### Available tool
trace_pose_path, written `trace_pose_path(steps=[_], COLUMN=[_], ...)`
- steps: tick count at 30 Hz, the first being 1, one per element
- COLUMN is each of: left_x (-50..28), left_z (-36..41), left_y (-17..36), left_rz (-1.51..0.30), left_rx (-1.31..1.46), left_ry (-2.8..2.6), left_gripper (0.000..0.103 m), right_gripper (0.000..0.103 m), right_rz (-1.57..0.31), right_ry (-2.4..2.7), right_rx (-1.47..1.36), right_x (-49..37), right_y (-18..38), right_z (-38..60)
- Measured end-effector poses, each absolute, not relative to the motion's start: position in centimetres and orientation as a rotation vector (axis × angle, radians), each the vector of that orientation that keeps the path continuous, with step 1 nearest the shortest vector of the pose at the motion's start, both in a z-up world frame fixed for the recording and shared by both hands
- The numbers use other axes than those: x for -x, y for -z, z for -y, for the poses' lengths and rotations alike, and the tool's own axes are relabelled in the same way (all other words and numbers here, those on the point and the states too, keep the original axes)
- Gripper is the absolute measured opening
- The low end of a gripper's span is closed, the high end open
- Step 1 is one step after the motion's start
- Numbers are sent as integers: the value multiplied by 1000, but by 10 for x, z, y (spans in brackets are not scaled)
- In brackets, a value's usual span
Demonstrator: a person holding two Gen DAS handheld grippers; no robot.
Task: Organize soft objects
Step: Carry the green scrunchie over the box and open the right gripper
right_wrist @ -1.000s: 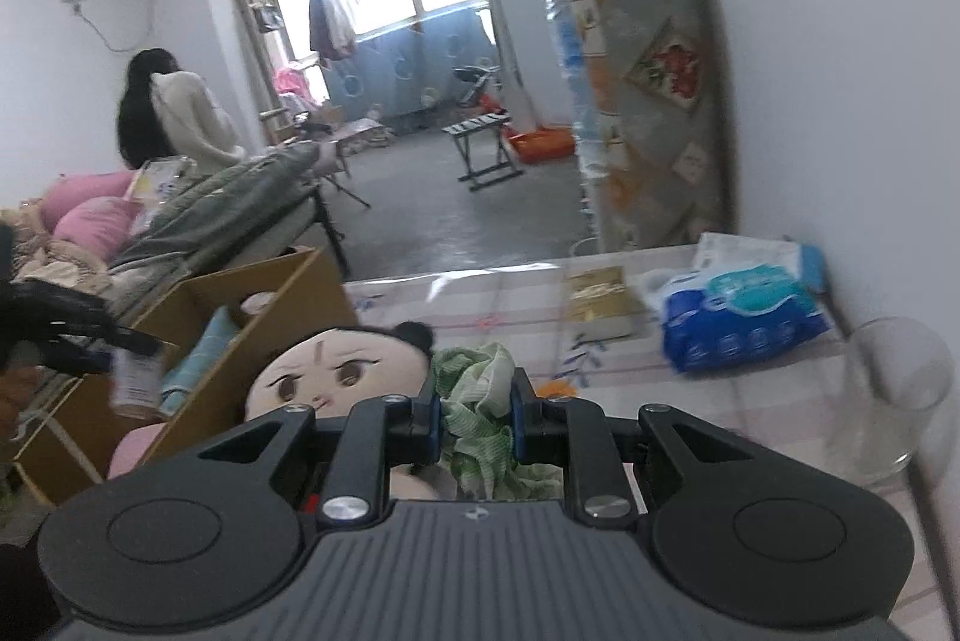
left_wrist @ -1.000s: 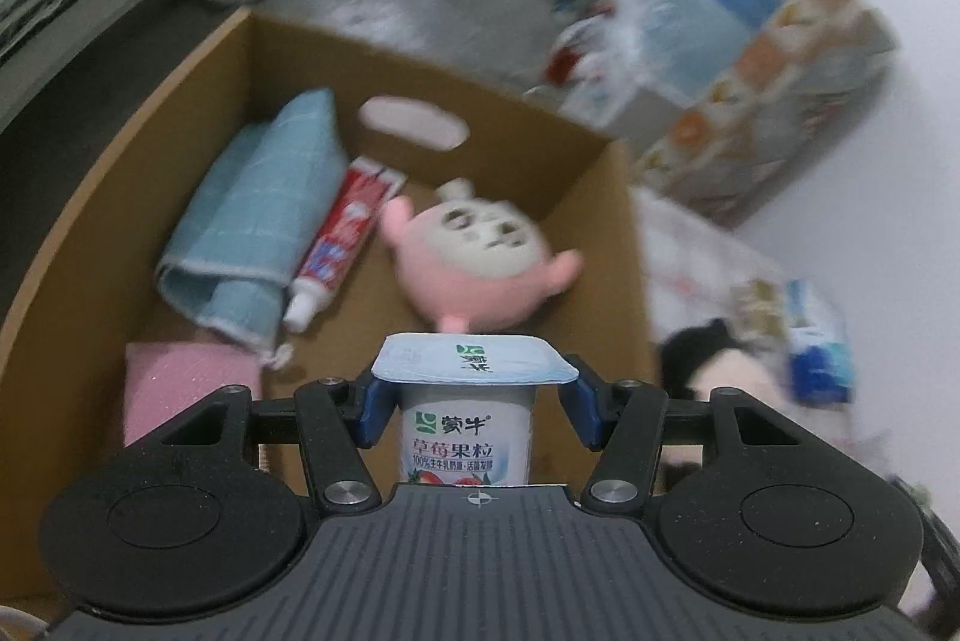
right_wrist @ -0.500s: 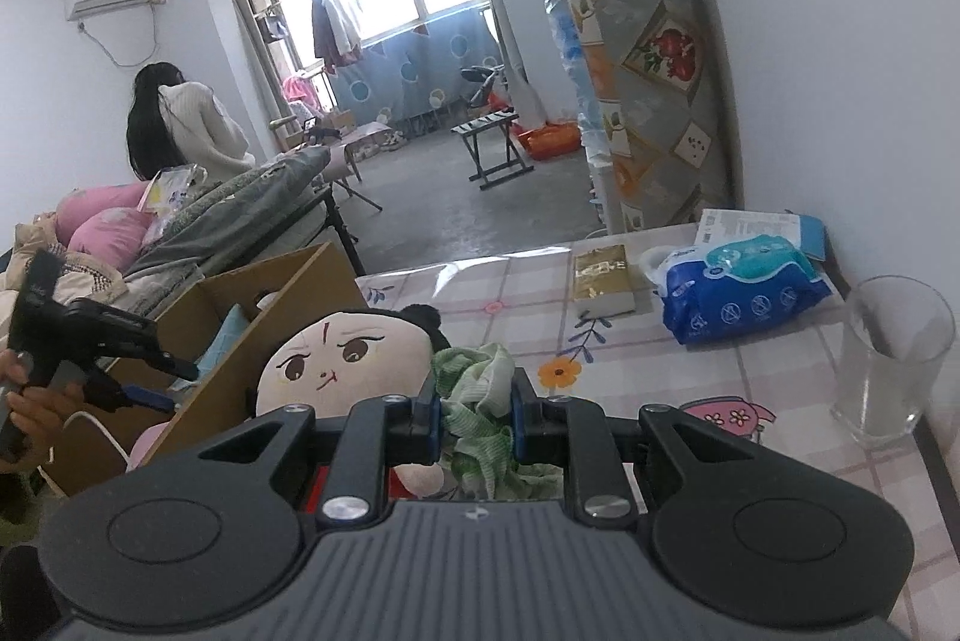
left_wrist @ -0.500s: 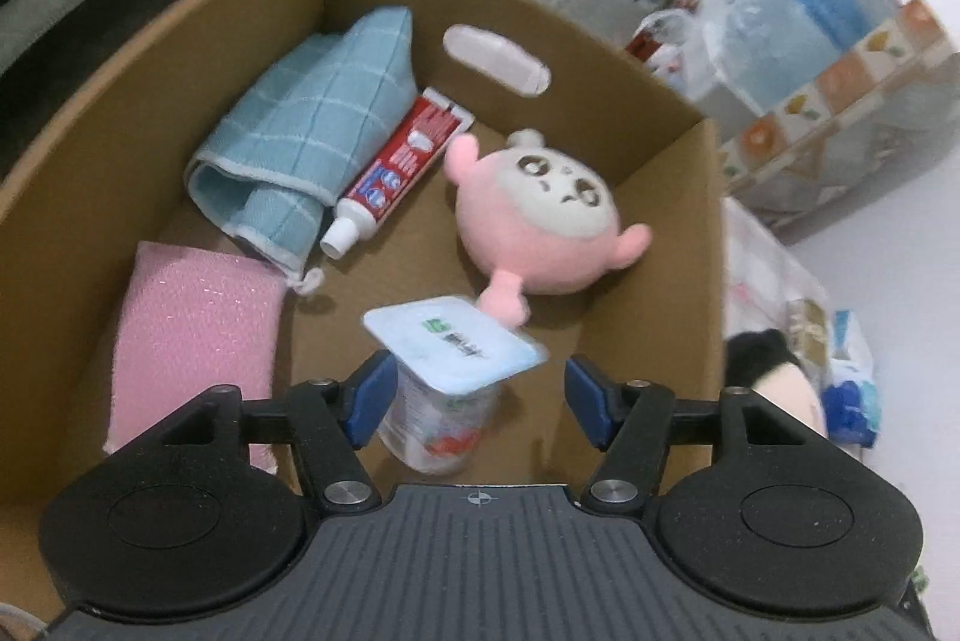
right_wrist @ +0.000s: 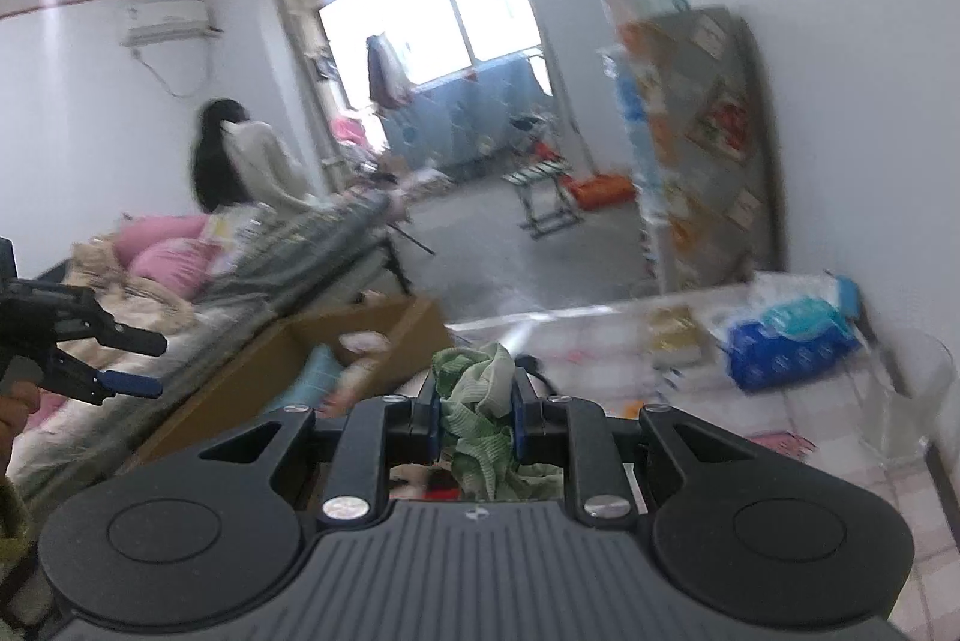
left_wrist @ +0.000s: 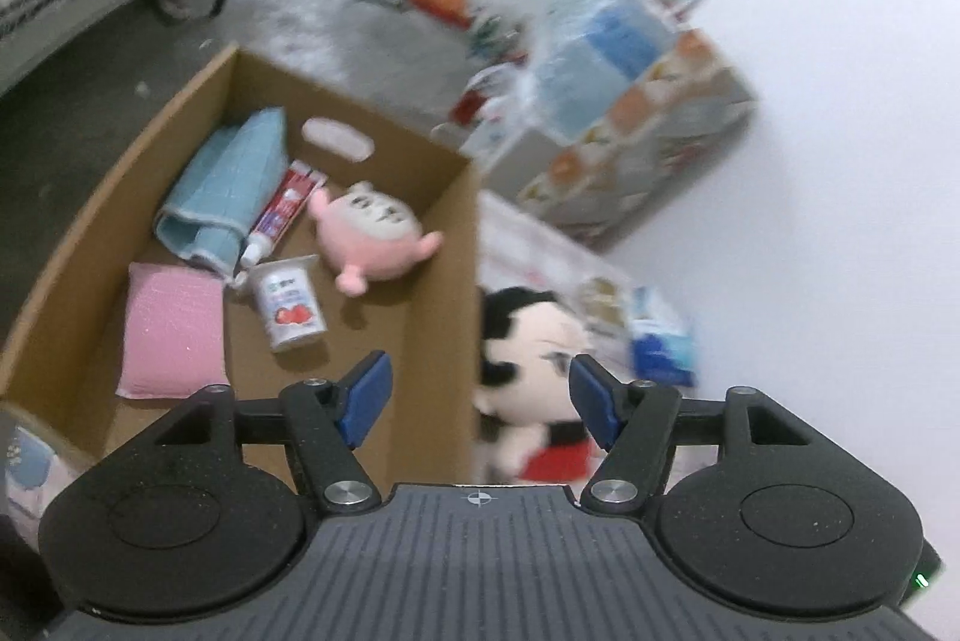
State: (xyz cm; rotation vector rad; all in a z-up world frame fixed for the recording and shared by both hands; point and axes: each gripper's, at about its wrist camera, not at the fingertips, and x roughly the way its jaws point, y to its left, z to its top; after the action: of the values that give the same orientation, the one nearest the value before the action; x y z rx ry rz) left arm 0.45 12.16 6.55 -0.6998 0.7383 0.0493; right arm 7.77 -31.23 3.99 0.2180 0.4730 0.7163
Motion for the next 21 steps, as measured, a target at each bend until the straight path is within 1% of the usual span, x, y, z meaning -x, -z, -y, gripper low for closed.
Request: trace_pose_path(steps=[2, 5, 8, 10, 13, 16, 21], left_x=[20, 53, 82, 93, 96, 80, 41], left_z=[-117, -117, -119, -121, -126, -135, -148], left_y=[-89, -114, -126, -126, -113, -89, -43], left_rz=[-696, -636, -566, -524, -493, -506, -554], left_rx=[672, 686, 672, 638, 589, 539, 441], left_ry=[-24, 21, 28, -1, -87, -152, -299], left_gripper=[72, 73, 79, 80, 80, 80, 80], right_gripper=[32, 32, 32, 32, 32, 32, 32], right_rz=[-447, -415, -403, -417, -475, -566, -761], right_ry=[-765, -859, -963, -1026, -1111, -1154, -1109], right_rx=[-229, -258, -293, -314, -337, -317, -215], right_x=[-66, -52, -44, -45, -53, -70, -113], right_y=[-54, -72, -87, -93, -96, -91, -63], right_z=[303, 287, 263, 243, 203, 155, 72])
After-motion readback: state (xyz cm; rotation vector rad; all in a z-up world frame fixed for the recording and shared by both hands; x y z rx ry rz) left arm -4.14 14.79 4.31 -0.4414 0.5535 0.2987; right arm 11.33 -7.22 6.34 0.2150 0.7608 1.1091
